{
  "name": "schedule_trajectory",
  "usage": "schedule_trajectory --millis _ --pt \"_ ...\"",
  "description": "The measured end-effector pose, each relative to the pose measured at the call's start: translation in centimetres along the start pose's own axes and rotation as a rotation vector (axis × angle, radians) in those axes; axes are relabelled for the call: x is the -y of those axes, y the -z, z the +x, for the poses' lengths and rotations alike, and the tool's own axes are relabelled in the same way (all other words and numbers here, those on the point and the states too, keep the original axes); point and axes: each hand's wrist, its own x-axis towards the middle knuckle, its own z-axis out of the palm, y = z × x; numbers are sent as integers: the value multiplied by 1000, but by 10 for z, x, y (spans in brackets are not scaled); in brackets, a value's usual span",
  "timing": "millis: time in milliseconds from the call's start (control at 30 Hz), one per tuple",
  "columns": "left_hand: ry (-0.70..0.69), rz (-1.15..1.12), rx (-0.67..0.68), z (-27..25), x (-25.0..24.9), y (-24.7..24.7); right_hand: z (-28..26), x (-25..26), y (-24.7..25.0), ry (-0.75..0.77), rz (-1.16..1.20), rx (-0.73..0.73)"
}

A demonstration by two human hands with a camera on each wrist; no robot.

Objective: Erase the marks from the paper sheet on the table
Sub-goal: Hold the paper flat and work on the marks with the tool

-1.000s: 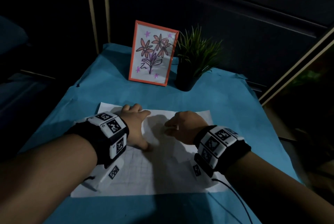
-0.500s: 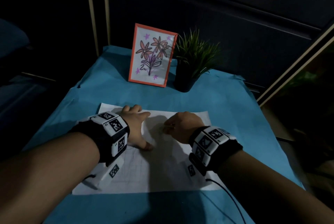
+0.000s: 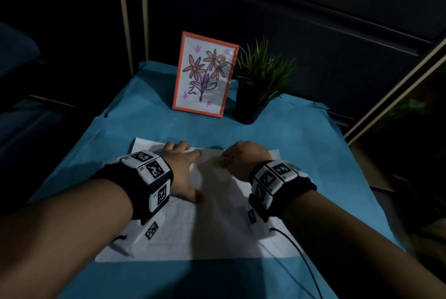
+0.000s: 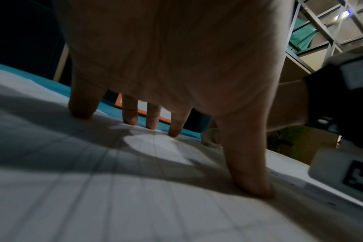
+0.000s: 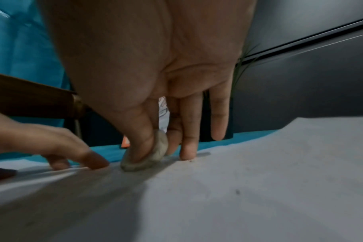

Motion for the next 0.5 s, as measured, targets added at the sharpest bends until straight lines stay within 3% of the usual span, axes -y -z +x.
schedule_trajectory --millis 300,500 --pt "0 -5 11 -1 2 -1 -3 -2 -5 28 2 7" --pt "9 15 21 0 0 1 12 0 1 -21 -15 -77"
